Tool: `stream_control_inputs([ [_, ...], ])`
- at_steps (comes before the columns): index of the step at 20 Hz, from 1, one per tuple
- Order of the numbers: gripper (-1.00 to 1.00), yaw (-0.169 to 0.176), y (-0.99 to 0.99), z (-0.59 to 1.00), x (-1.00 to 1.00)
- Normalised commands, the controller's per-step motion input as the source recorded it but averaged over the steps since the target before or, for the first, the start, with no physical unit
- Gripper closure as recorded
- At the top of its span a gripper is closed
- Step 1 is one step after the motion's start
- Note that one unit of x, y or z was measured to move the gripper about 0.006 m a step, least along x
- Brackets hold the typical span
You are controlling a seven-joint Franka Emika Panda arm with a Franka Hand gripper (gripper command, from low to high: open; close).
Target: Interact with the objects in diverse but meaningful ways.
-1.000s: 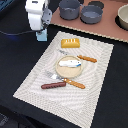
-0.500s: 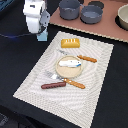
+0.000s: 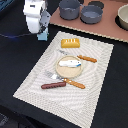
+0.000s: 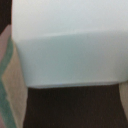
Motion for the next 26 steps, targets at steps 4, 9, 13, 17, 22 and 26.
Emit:
stream_control_inputs([
  [4,1.0,-0.04,-0.55,1.0,0.15],
  [9,1.0,-0.036,-0.55,0.6,0.43],
  [13,1.0,-0.01,-0.63,0.26,0.67],
  [17,1.0,-0.007,-0.65,0.11,0.77],
  [22,1.0,-0.004,-0.61,0.05,0.77],
  [26,1.0,-0.001,-0.45,-0.09,0.46],
])
